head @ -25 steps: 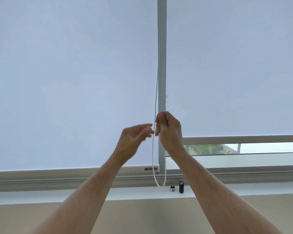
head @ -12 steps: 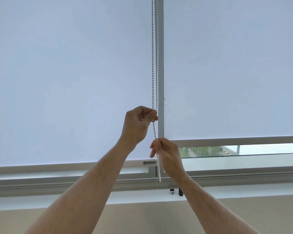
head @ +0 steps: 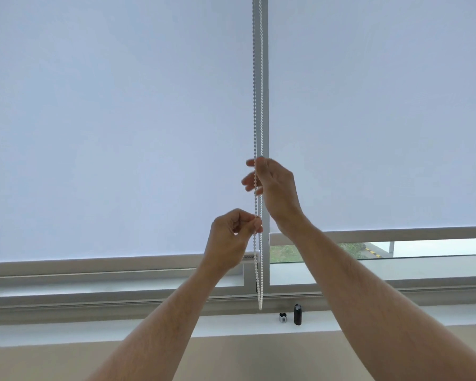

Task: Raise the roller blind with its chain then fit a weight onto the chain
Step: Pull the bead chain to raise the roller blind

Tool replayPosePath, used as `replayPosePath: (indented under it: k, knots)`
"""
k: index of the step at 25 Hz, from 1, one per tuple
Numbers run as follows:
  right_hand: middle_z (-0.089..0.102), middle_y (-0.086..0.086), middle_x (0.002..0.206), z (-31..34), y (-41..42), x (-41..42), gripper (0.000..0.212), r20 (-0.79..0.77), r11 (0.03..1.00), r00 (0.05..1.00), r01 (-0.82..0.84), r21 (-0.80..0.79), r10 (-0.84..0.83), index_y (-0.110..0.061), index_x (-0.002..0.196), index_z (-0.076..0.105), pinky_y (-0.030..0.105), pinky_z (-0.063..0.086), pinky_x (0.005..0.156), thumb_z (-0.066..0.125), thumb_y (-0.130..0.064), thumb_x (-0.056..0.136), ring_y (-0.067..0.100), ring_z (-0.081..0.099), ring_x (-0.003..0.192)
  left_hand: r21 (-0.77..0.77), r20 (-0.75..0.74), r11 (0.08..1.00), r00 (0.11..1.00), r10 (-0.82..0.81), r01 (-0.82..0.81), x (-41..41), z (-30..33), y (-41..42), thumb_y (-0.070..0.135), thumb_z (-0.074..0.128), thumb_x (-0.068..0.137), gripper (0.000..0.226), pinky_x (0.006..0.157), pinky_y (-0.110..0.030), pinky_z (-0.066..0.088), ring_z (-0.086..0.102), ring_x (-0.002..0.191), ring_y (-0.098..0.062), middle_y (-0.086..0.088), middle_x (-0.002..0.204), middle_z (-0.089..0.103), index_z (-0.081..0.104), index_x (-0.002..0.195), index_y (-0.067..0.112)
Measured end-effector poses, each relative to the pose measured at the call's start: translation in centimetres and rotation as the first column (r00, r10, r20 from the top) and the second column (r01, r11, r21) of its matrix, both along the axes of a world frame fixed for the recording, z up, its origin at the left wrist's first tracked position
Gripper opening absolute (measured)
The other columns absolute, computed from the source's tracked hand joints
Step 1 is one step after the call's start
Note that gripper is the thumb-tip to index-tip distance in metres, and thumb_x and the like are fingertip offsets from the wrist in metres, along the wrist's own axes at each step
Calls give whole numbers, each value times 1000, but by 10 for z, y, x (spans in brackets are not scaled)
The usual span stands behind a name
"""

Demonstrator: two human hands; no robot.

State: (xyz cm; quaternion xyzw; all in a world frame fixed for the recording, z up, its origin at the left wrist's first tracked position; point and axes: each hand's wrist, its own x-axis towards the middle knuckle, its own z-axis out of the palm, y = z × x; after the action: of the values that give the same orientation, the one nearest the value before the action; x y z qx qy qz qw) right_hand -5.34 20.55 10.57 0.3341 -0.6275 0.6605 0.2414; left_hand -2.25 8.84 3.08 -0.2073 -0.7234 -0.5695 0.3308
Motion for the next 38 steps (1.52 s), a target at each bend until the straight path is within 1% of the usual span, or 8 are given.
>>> replayPosePath:
  k: [6,9,12,18,25,30,34,38]
  knots:
    - [55,-5,43,0,-7,6,28,-85,989,988,127,-72,-133,-21,73,60,16,37,45,46,-24,98,6,46,42,-118,-67,992,997,30,-38,11,-6,-4,27,70,87,13,75,-18,52,72,74,-9,6,73,77,74,76,24]
    - [54,-5,44,-18,-1,4,28,-78,982,982,167,-83,-174,-18,74,59,17,37,49,46,-23,98,6,47,43,-80,-83,993,993,84,-91,16,6,-17,44,62,90,29,75,-19,52,73,79,-7,6,78,79,78,83,20]
    - [56,-6,46,-39,-2,3,28,-62,982,981,182,-40,-184,-17,74,60,13,39,51,47,-21,99,5,49,44,65,-50,984,985,166,-163,13,31,-25,43,59,93,30,75,-24,52,72,80,-7,4,81,79,77,90,20]
    - [55,-4,47,-77,-9,11,31,-27,991,991,129,-17,-130,-16,72,59,7,40,50,48,-10,100,1,49,43,-30,-29,997,997,72,-73,8,67,-7,40,63,92,12,78,-25,52,70,84,-1,10,88,79,73,94,35]
    - [66,1,56,-111,6,13,28,17,999,1000,7,49,-8,-19,73,66,15,44,63,54,-25,97,5,59,55,57,19,996,998,64,-65,-3,50,5,22,71,88,13,69,-21,48,65,63,-3,6,64,75,73,76,16]
    - [72,10,67,-85,17,5,39,33,984,999,39,-172,-34,-15,83,73,15,49,66,52,-46,94,13,67,63,77,-48,997,998,31,-27,-3,43,-1,19,70,88,12,66,-16,50,66,62,-4,5,64,74,73,78,14]
    - [71,3,66,-36,8,4,36,1,991,997,72,-116,-72,-14,87,70,17,48,64,55,-45,94,9,66,62,17,-53,999,998,-39,40,-2,25,1,15,70,89,13,70,-21,54,69,66,-10,2,65,74,73,76,17]
    - [71,0,65,5,-4,6,24,-4,997,999,51,-54,-51,-18,91,67,20,46,61,50,-31,100,10,64,60,-79,-6,997,1000,-25,25,-1,-2,-1,14,70,89,18,68,-13,48,63,63,-2,8,65,73,72,72,21]
